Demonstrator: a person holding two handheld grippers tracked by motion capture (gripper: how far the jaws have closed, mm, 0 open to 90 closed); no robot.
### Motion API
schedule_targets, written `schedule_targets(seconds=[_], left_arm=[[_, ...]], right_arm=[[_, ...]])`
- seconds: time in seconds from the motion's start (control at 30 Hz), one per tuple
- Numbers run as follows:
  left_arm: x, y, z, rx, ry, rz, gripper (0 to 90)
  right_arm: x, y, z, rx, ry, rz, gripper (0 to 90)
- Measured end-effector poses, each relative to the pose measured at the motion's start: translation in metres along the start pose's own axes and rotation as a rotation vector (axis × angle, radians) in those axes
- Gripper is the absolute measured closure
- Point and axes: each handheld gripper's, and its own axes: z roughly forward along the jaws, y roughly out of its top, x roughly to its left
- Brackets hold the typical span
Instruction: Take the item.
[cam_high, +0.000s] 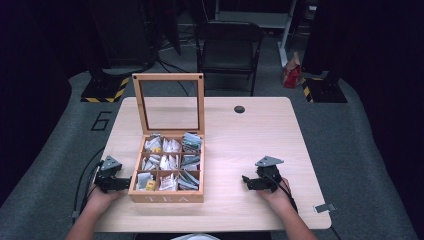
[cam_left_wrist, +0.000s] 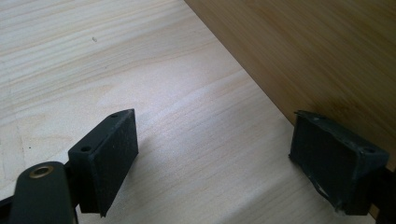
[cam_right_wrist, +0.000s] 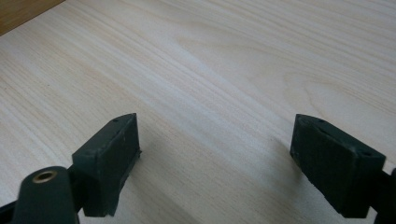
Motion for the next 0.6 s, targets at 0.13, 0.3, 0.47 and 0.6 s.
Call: schedule_targets(seconds=[0.13,0.3,0.47,0.6], left_arm=[[0.0,-0.0001,0.0001,-0.001,0.001,0.0,14.8],[0.0,0.0,0.0,0.0,0.0,0.0,14.8],[0.0,0.0,0.0,0.0,0.0,0.001,14.8],[0.0,0.0,0.0,0.0,0.0,0.0,14.8]], right_arm=[[0.0005,0.0001,0.0001,0.0,-0.001,0.003,14.4],[0.0015,0.0001,0.0001,-0.002,-0.008,0.012,14.4],[0.0014,0.0,0.0001,-0.002,-0.008,0.011,14.7],[0.0016,-0.0002,-0.0004,-0.004,-0.006,0.009,15.9]])
